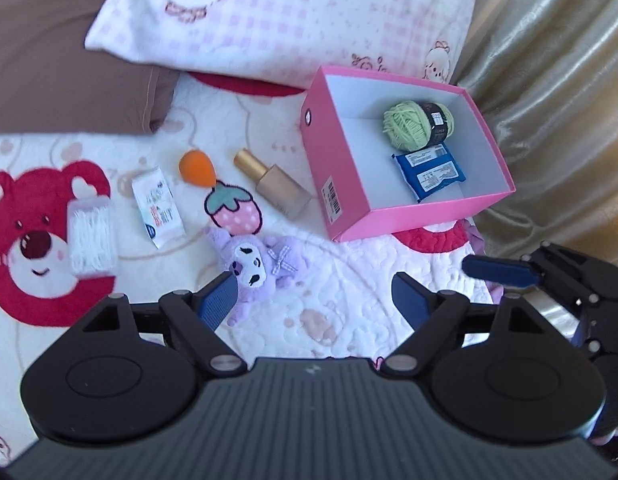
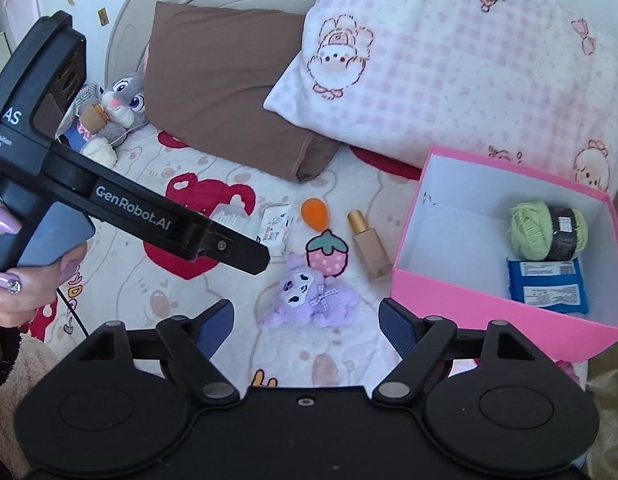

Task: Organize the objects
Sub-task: 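Move the left tool toward the purple plush toy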

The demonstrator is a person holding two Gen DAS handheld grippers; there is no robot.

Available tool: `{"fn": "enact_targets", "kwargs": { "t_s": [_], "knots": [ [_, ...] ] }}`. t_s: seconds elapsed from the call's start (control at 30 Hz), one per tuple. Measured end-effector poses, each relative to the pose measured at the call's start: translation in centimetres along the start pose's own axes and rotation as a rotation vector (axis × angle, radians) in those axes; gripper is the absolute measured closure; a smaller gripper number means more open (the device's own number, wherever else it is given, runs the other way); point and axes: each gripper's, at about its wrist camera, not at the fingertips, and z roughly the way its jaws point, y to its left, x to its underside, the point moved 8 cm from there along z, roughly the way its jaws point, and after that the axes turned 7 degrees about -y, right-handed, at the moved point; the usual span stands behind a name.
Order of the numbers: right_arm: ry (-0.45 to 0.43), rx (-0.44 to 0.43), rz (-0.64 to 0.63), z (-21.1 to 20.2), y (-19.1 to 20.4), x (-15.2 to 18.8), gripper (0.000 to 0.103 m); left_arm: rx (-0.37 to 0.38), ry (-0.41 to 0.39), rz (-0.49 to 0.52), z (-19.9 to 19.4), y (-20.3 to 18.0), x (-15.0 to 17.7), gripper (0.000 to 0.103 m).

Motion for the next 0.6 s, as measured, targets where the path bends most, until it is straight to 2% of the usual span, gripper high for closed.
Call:
{"fn": "enact_targets", "kwargs": {
  "t_s": [0.1,0.17,0.23,0.3,0.47,0.6],
  "knots": [
    [0.016,-0.045,-0.013,2.1,0.4,0.7,0.02,0.001,0.006,-0.015,1.5,1.1,0.7,0.019],
    [-0.002,-0.104,-0.073,2.9,0.8,1.0,0.02,-0.006,-0.008,-0.009,2.4,1.8,1.2,0.019],
    [-0.026,-0.101,-0.118,3.6,0.7,1.0,0.02,-0.035,-0.041,-0.02,3.1,2.6,1.6,0.019],
    [-0.05,-0.105,-0.139,4.2,0.4,1.1,0.019,-0.034,-0.037,-0.028,4.1,3.4,2.2,0.019],
    [-0.038,-0.093,-0.171,6.2,0.6,2.2,0.017,-0.023,-0.048,-0.062,6.1,5.3,3.5,0.019],
    [-0.033,-0.044,-0.247,8.3,1.2,3.5,0.017,-0.016,-0.077,-0.065,7.3,6.4,4.3,0.019]
  ]
}}
